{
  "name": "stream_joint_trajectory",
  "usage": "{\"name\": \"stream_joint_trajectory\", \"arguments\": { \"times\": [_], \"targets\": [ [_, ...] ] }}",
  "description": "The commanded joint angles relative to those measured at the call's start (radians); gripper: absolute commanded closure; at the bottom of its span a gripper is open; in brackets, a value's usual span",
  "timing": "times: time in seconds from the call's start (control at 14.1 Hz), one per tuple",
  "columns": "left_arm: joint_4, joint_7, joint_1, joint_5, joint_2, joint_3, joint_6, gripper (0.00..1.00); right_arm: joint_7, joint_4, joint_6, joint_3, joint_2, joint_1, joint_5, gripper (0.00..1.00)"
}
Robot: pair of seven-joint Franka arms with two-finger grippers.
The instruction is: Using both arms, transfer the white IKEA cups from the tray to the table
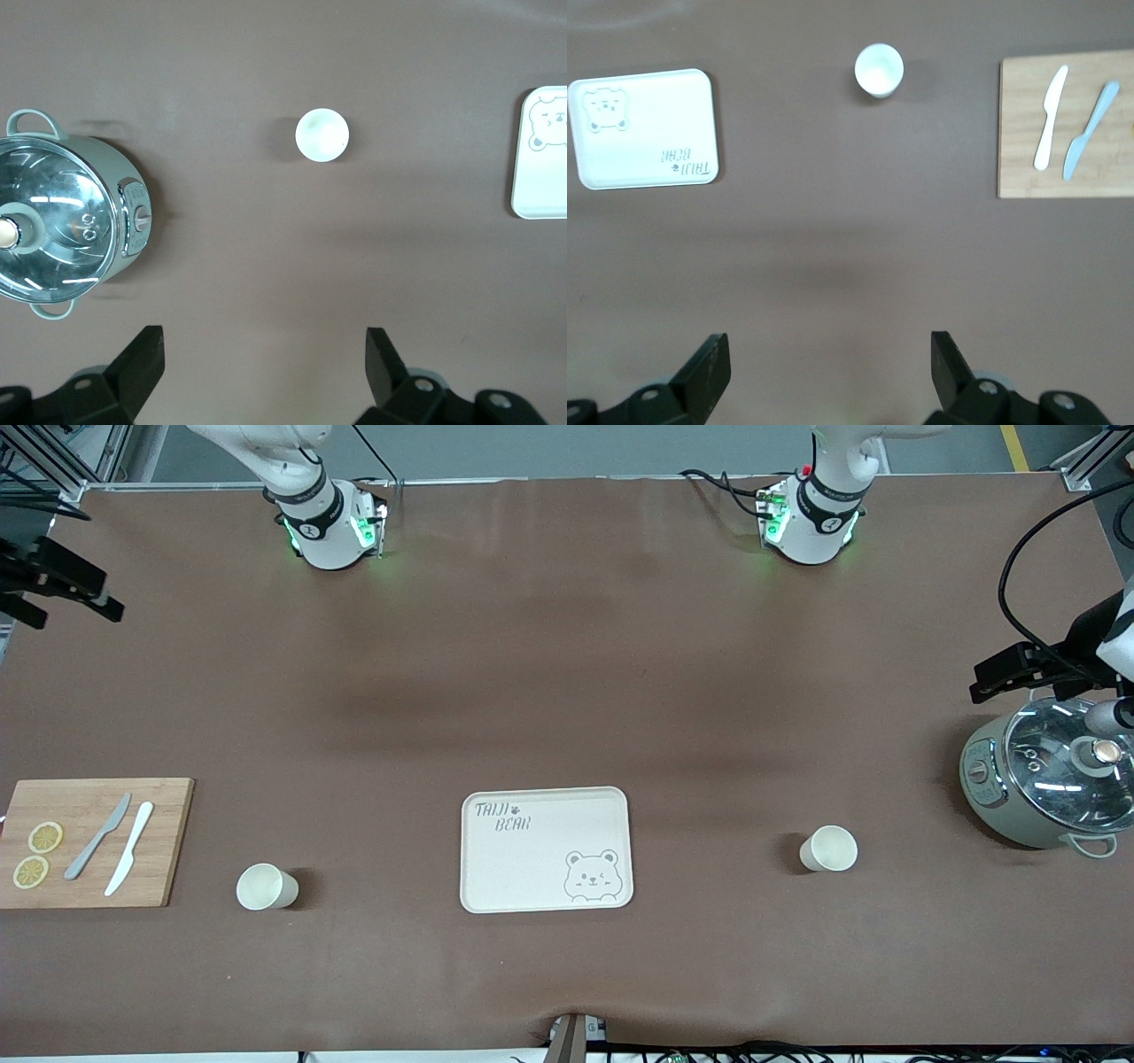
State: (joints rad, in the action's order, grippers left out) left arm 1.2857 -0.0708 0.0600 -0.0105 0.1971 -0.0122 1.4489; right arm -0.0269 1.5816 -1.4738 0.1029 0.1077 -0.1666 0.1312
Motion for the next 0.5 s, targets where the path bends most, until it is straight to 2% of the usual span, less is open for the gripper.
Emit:
{"name": "stream_joint_trajectory", "arguments": {
  "times": [0.0,0.21,0.43],
  "targets": [
    [0.011,0.003,-0.002,0.021,-0.018,0.003,-0.007,0.0,0.015,0.093,-0.039,0.009,0.053,-0.05,-0.001,0.0],
    [0.011,0.003,-0.002,0.023,-0.018,0.003,-0.005,0.0,0.019,0.078,-0.04,0.024,0.049,-0.022,-0.089,0.0],
    [0.012,0.003,-0.002,0.023,-0.016,0.003,-0.005,0.0,0.01,0.061,-0.028,0.026,0.037,0.022,-0.117,0.0]
  ]
}}
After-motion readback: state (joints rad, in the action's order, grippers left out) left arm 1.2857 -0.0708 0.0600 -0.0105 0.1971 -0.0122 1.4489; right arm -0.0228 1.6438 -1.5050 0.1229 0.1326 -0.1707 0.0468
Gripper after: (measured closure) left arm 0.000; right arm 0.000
